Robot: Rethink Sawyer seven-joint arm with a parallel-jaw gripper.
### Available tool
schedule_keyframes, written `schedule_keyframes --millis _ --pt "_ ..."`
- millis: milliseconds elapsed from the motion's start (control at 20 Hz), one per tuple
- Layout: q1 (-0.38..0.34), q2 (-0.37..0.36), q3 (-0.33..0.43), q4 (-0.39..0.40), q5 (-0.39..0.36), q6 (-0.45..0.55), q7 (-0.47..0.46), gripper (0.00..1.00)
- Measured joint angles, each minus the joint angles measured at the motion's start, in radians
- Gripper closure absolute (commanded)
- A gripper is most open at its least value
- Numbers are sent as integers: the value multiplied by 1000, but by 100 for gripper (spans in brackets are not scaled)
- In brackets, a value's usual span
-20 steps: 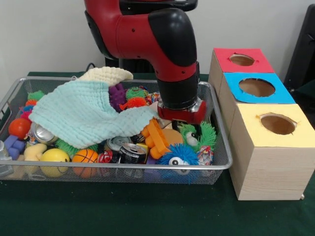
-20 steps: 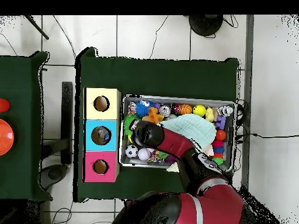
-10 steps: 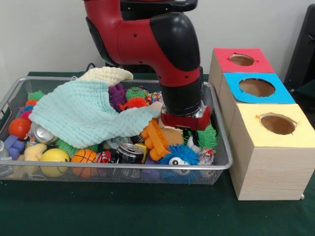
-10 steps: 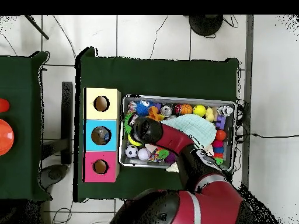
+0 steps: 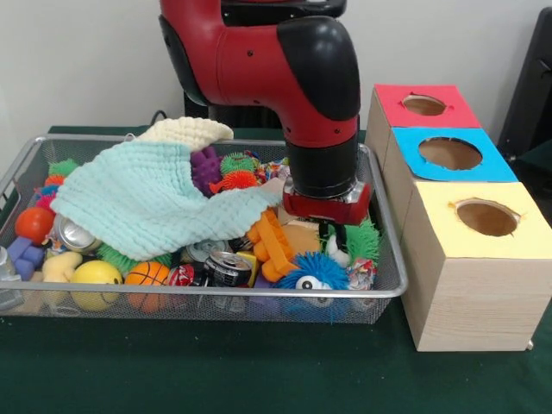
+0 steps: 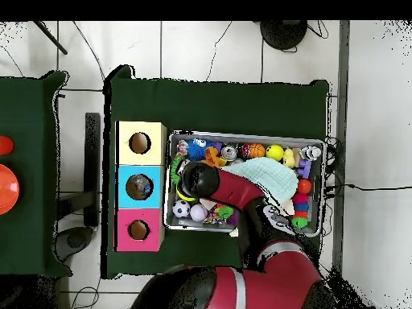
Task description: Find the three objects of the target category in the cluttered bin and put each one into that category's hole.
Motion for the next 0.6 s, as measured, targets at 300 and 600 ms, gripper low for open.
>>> schedule_keyframes --millis 300,600 --pt "38 -59 -78 -43 -38 305 0 100" --pt "28 -128 -128 -78 -111 613 0 100"
